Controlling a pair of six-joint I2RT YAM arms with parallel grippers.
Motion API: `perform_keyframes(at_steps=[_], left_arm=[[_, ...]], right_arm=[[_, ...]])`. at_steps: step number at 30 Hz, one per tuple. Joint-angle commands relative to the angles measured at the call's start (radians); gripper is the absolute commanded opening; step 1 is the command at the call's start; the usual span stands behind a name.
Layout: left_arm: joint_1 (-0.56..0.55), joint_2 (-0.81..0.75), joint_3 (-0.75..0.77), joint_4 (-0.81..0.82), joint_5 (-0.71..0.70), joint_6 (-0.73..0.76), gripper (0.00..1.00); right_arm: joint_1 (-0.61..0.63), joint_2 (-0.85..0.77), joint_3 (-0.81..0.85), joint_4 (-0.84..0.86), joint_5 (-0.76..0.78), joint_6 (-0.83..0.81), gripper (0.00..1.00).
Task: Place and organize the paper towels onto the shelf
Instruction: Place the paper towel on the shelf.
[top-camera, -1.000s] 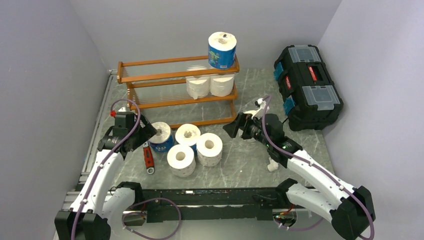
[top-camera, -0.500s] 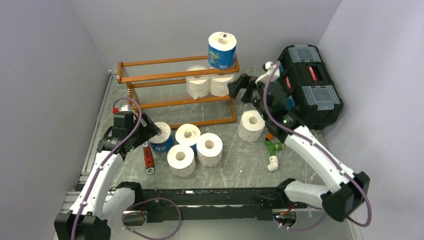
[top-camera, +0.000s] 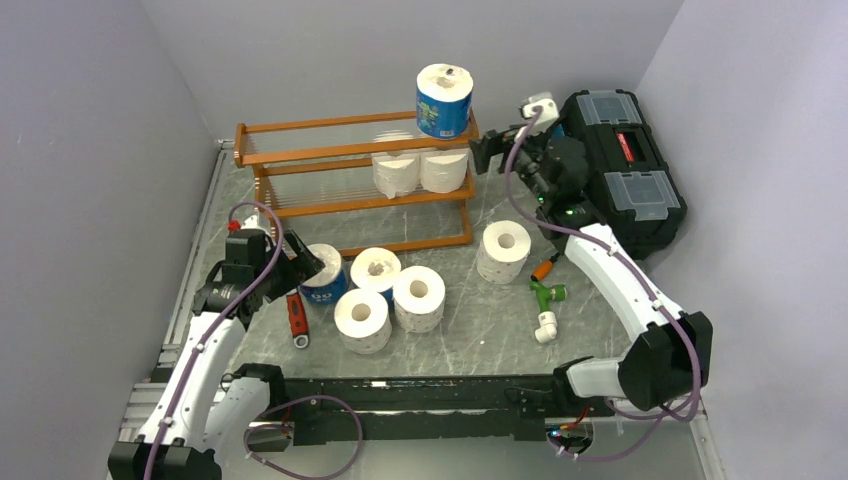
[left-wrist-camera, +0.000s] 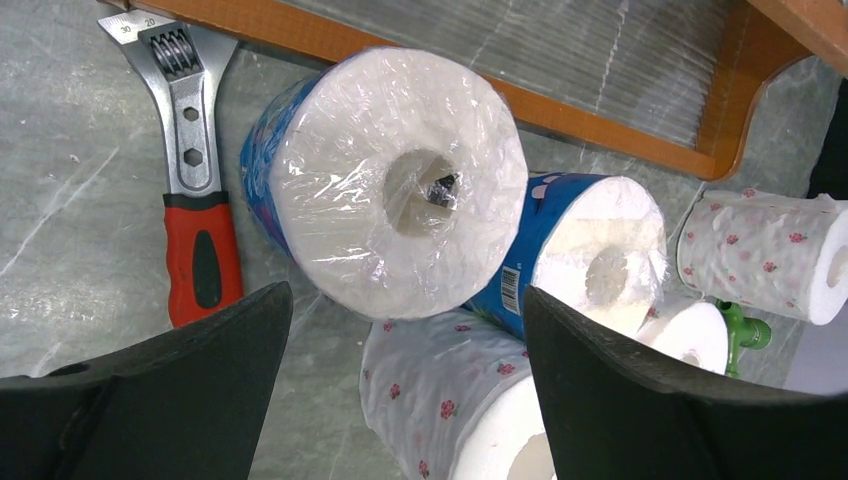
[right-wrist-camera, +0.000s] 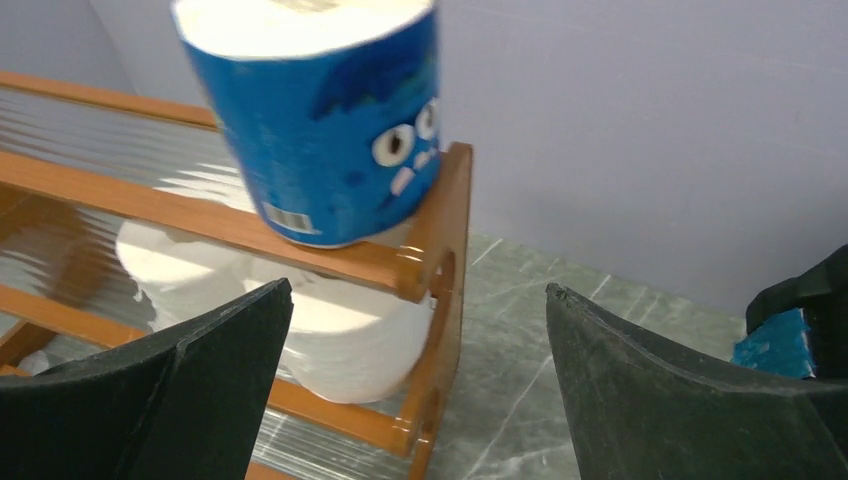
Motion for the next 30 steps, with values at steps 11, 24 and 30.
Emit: perform_keyframes(at_steps=[11, 24, 30], left_arm=[[-0.139, -0.099, 0.278, 0.163, 0.039, 0.044, 0.79], [-0.218, 0.491, 0.94, 0.277, 0.208, 0.046, 0.87], [-0.228, 0.765, 1.225, 0.229, 0.294, 0.012, 0.87]], right_arm=[[-0.192, 0.02, -0.01, 0.394, -0.262, 0.444, 0.99], [-0.249, 0.216, 0.161, 0.463, -0.412, 0.76, 1.0], [-0.268, 0.276, 0.206, 0.499, -0.44, 0.855, 1.0]])
